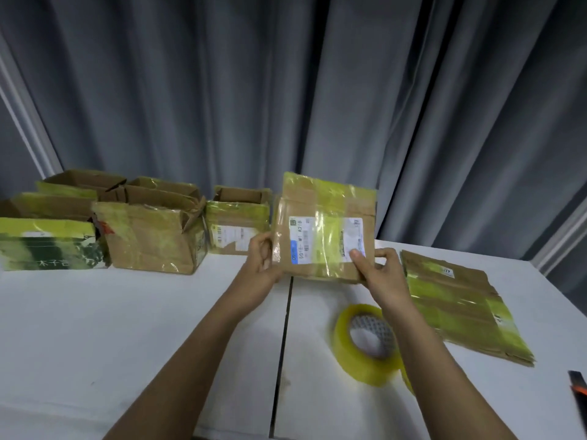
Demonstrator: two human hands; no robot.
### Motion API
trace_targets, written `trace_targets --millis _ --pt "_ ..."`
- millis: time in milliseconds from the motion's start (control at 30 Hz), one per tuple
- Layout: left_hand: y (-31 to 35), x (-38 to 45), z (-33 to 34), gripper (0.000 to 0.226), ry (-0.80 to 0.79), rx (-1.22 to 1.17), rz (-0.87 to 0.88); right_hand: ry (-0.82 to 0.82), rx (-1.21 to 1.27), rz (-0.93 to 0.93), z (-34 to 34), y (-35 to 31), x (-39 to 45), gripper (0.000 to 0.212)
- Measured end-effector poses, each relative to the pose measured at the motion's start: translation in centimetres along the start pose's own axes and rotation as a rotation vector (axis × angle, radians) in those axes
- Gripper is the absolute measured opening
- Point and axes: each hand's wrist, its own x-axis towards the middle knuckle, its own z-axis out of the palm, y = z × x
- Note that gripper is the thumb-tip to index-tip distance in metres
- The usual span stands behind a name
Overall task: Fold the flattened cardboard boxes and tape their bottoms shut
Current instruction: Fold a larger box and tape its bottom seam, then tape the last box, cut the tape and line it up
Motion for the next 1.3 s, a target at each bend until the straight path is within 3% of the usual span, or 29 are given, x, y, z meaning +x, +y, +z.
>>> trace_targets --millis 167,267,600,733,800,900,1067,1300 --pt "-1.3 5.6 2.3 0.032 0.046 0.289 -0.132 0.028 0.019 0.009 -0.6 2.4 5.3 0.034" --pt "-2.7 8.2 3.4 0.03 0.041 0.191 -0.187 0.026 -0.017 0.023 0.0 4.1 8.2 0.03" --pt "-6.6 13.3 4.2 0.043 0.006 0.267 -0.221 0.041 -0.301 -0.018 4.6 7.3 15.2 0.035" --pt "-6.8 13.2 4.2 0.052 -0.019 0.397 -0.27 -0.128 -0.39 0.011 5.0 7.0 15.3 0.059" --pt "-6.6 12.3 4.7 0.052 -0.061 0.427 -0.251 -0.122 -0.384 0.004 3.5 6.7 14.4 0.061" --pt "-5.4 10.3 6.3 0.033 -0.115 0.432 -0.207 -0.098 -0.358 -0.09 -0.4 6.4 11.8 0.045" --pt "-3.9 6.5 10.1 0.04 -0.228 0.424 -0.157 -0.136 -0.34 -0.191 -7.4 6.7 5.6 0.029" --pt "-3.3 0.4 14.3 0.035 -0.266 0.666 0.104 -0.051 -0.607 -0.187 -15.5 9.8 1.3 0.026"
